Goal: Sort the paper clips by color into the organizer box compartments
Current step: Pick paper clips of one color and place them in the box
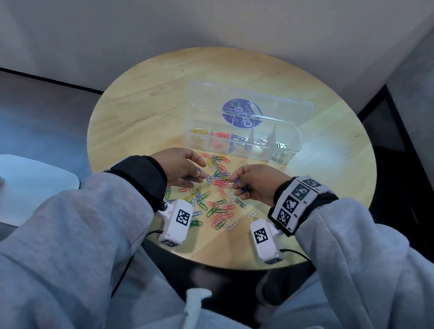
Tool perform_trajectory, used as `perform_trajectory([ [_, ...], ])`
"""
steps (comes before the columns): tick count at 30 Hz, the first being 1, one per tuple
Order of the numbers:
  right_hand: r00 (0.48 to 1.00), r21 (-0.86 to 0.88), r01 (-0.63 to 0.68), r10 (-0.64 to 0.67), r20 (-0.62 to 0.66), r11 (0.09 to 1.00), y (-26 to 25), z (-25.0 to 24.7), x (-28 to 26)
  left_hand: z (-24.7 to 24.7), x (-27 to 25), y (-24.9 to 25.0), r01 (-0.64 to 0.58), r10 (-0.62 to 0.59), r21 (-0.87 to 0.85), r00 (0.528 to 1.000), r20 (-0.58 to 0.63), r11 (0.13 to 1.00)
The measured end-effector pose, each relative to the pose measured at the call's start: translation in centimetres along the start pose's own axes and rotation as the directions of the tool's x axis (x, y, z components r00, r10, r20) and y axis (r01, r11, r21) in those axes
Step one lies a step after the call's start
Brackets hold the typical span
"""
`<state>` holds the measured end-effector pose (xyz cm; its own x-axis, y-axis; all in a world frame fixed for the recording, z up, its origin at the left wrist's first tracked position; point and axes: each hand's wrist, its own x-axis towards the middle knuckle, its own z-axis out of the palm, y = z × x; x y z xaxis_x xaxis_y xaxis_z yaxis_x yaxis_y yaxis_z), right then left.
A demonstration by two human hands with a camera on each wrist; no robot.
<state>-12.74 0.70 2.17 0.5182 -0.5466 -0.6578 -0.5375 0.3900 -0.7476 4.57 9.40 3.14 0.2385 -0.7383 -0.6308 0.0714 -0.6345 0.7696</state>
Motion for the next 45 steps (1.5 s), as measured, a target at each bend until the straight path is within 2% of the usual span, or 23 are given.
perform_trajectory([
  [3, 1.0, 0.007, -0.029, 0.029, 0.004, 1.0, 0.0, -0.1, -0.3, 0.0, -0.5, 0.4, -0.006, 0.007, 0.023, 0.999, -0.05, 1.0],
  [6, 0.998, 0.014, -0.049, 0.048, 0.031, 0.999, 0.0, -0.1, -0.8, 0.8, -0.8, 1.0, 0.069, -0.034, 0.302, 0.992, -0.117, 0.951],
  [7, 0.998, 0.005, -0.049, 0.049, 0.027, 0.999, 0.0, 0.0, -0.8, 1.2, -1.1, 1.2, 0.099, -0.057, 0.474, 0.993, -0.101, 0.875],
  [8, 0.999, -0.017, -0.043, 0.043, 0.018, 0.999, 0.0, 0.0, -0.8, 1.5, -1.2, 1.3, 0.094, -0.061, 0.662, 0.995, -0.073, 0.744],
  [10, 1.0, -0.102, -0.026, 0.027, 0.012, 0.994, 0.0, 0.0, -0.8, 1.9, -1.5, 1.1, 0.012, -0.028, 0.908, 1.0, 0.0, 0.418],
  [13, 1.0, -0.152, -0.018, 0.021, 0.02, 0.988, -0.1, 0.1, -0.8, 2.8, -1.6, 0.5, -0.085, 0.001, 0.973, 0.996, 0.087, 0.213],
  [16, 0.999, 0.065, -0.037, 0.035, 0.02, 0.997, 0.0, -0.1, -0.8, 4.2, -0.9, -0.1, -0.117, -0.049, 0.99, 0.991, 0.121, 0.079],
  [19, 0.999, 0.236, -0.037, 0.036, 0.007, 0.971, 0.2, -0.9, -0.9, 4.8, -0.4, -0.6, -0.116, -0.057, 0.993, 0.992, 0.116, 0.001],
  [23, 0.998, 0.317, -0.06, 0.064, -0.004, 0.947, 0.4, -1.8, -1.0, 4.7, 0.1, -1.4, -0.094, -0.037, 0.995, 0.995, 0.093, -0.035],
  [28, 0.998, 0.375, -0.055, 0.061, -0.003, 0.925, 0.6, -2.0, -1.0, 4.8, 0.1, -1.5, -0.114, -0.042, 0.993, 0.993, 0.113, -0.023],
  [30, 0.999, 0.391, -0.046, 0.052, -0.006, 0.919, 0.5, -1.9, -1.1, 4.5, -0.1, -1.2, -0.111, -0.036, 0.993, 0.993, 0.113, 0.045],
  [32, 0.999, 0.403, -0.026, 0.035, -0.015, 0.915, 0.2, -1.8, -1.2, 3.4, -0.2, -0.4, -0.104, -0.017, 0.969, 0.994, 0.111, 0.225],
  [34, 0.999, 0.413, -0.006, 0.021, -0.03, 0.911, -0.1, -1.9, -1.3, 2.0, 0.0, 0.8, -0.089, -0.003, 0.841, 0.994, 0.108, 0.534],
  [36, 0.999, 0.416, 0.003, 0.019, -0.047, 0.909, -0.5, -2.1, -1.2, 1.1, -0.3, 2.0, -0.058, -0.004, 0.537, 0.993, 0.114, 0.841],
  [37, 0.999, 0.419, 0.008, 0.014, -0.05, 0.908, -0.6, -2.1, -1.2, 0.9, -0.5, 2.6, -0.035, -0.003, 0.352, 0.994, 0.106, 0.935],
  [38, 0.999, 0.426, 0.013, 0.008, -0.047, 0.905, -0.8, -2.2, -1.2, 0.8, -0.7, 3.1, -0.016, -0.001, 0.186, 0.996, 0.093, 0.982],
  [41, 0.999, 0.438, 0.024, -0.009, -0.035, 0.899, -1.1, -2.1, -1.3, 0.4, -0.9, 4.0, 0.003, 0.004, -0.1, 0.997, 0.072, 0.995],
  [45, 0.999, 0.456, 0.036, -0.021, -0.037, 0.889, -1.2, -1.9, -1.4, 0.3, -0.9, 4.4, 0.043, -0.037, -0.219, 0.999, 0.032, 0.975],
])
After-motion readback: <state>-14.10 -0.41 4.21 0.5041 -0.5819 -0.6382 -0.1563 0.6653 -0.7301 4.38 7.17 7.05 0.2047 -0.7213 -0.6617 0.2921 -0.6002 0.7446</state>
